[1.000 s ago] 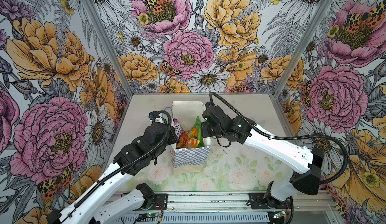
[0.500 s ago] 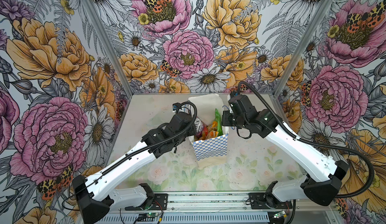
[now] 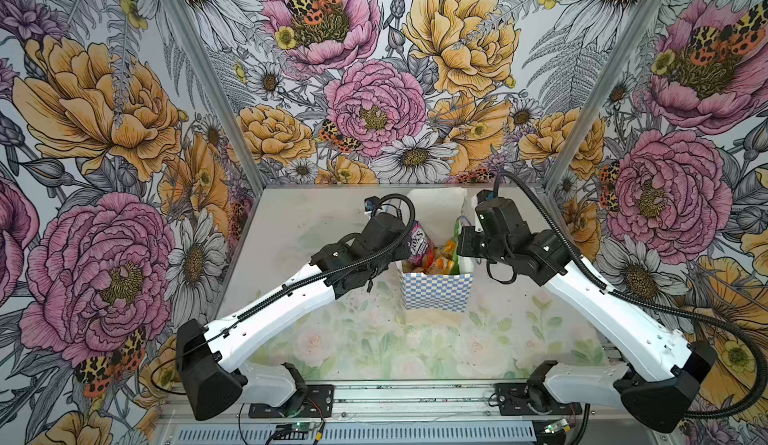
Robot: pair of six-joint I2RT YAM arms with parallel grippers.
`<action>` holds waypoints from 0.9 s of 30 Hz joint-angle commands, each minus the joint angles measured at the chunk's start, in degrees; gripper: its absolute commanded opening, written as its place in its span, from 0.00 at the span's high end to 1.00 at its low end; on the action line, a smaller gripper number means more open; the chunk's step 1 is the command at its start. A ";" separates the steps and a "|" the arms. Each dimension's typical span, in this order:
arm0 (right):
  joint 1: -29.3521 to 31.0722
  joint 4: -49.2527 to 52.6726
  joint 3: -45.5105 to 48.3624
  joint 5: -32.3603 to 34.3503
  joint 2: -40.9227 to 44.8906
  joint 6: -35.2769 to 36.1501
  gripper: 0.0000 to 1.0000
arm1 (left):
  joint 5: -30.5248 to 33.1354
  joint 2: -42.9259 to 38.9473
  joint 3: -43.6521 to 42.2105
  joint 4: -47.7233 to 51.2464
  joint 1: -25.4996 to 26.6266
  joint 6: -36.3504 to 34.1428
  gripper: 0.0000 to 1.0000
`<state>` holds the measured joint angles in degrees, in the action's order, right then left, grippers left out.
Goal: Place the snacks into the paper bag
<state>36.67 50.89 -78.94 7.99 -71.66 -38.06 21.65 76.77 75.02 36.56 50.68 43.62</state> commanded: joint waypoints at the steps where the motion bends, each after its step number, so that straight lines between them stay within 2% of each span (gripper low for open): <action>1: 0.23 -3.52 -0.62 -1.25 2.88 -0.32 0.92 | 0.84 -0.82 2.22 -3.51 1.00 0.85 0.98; 3: 0.07 -3.52 -0.06 -1.06 3.43 -0.44 0.85 | 0.40 -0.84 2.38 -3.38 1.29 0.95 0.94; 7: 0.11 -3.46 1.27 -1.11 4.62 -1.12 0.62 | -0.20 -0.92 2.93 -2.73 2.24 0.65 0.78; 10: 0.00 -3.17 2.19 -0.41 6.26 -1.61 0.49 | -0.55 -1.26 3.08 -2.53 2.72 0.53 0.69; 13: -0.05 -2.41 2.16 0.06 7.85 -1.95 0.38 | 0.06 -1.91 3.28 -1.91 3.42 0.09 0.54; 18: -0.16 -1.41 0.69 -1.02 9.59 -1.69 0.28 | 0.63 -3.51 3.63 -0.84 5.16 -1.06 0.26; 22: -0.15 -1.33 -1.12 -3.17 10.22 -0.41 0.25 | 1.90 -5.68 3.35 -0.87 7.60 -3.18 0.10; 23: -0.15 -1.35 -1.35 -3.70 10.37 -0.11 0.25 | 2.36 -6.27 3.35 -0.74 8.23 -3.87 0.02; 27: -0.10 -1.32 -2.83 -5.55 11.20 0.74 0.24 | 5.14 -9.72 2.01 -0.87 10.74 -6.11 0.01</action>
<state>36.67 49.43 -79.31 4.47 -62.30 -38.87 23.40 70.00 76.95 35.73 60.29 40.32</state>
